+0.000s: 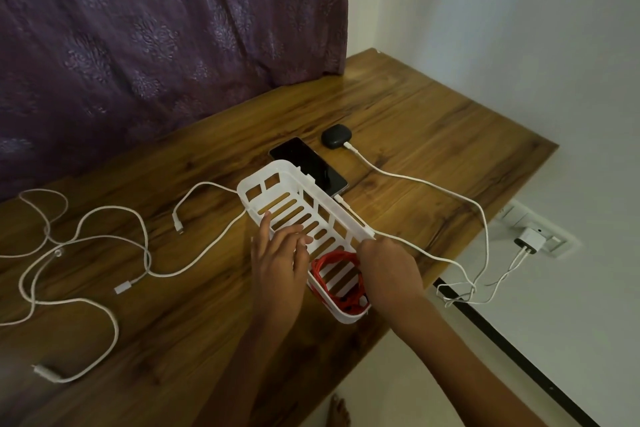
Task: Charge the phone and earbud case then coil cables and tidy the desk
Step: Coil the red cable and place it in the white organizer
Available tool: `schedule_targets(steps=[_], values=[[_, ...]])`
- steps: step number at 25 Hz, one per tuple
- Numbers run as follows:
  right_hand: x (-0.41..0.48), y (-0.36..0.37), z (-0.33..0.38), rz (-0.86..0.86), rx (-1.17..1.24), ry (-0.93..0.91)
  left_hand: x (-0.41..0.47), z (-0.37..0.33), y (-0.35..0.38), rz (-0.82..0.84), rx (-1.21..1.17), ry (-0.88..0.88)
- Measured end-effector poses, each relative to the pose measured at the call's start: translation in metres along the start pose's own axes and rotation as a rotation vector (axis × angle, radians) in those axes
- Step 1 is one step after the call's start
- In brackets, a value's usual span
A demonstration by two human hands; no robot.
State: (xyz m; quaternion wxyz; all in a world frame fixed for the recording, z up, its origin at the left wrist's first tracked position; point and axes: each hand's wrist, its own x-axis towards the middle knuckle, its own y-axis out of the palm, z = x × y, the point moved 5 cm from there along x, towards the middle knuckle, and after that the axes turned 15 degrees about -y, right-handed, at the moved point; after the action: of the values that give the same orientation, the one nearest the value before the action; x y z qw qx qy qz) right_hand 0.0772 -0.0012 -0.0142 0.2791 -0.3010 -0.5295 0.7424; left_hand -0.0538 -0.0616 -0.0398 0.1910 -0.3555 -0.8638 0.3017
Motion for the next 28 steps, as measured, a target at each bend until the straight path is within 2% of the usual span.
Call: schedule_targets(steps=[9,13,17,20,24,28], values=[[-0.005,-0.001,0.005,-0.075,-0.083,-0.095,0.000,0.001,-0.001,0.023,0.043,0.045],[-0.006,0.000,0.009,-0.127,-0.115,-0.112,-0.002,-0.002,-0.007,0.046,-0.030,0.046],[-0.017,-0.004,0.019,-0.243,-0.104,-0.088,-0.016,0.006,-0.026,0.080,-0.068,0.036],[-0.029,-0.015,0.047,-0.393,-0.144,-0.163,-0.033,0.022,-0.050,0.072,-0.057,0.016],[-0.050,-0.015,0.113,-0.579,-0.064,-0.336,-0.069,0.060,-0.105,-0.023,-0.042,-0.006],[-0.056,0.018,0.191,-0.522,0.075,-0.507,-0.104,0.111,-0.169,-0.203,0.002,-0.040]])
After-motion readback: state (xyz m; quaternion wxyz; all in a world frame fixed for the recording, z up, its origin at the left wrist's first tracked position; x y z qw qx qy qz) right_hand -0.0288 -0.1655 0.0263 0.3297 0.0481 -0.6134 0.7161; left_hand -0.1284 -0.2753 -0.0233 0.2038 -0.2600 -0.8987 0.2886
